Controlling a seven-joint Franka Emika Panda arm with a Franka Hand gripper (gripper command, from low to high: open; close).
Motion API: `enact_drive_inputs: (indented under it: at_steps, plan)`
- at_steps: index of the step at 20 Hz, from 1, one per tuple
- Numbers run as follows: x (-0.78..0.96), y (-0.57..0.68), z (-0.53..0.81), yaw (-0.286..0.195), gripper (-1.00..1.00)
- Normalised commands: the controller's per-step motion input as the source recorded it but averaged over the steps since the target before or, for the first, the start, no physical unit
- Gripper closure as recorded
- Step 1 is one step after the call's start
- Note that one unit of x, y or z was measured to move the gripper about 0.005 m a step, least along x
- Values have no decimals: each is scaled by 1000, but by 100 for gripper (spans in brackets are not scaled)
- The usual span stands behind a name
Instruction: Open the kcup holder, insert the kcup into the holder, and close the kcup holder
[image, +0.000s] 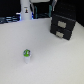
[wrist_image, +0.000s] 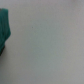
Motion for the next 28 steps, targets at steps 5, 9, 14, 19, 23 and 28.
enact_drive_inputs:
  at_steps: [5,9,14,19,23,28]
  plan:
    - [-221,395,73,-138,-100]
    - [-329,527,15,-202,-100]
    - [-370,580,-3,-192,-100]
    - [-342,590,-46,-190,-100]
    - [-300,577,-114,-188,-100]
    - [-344,611,-135,-175,-100]
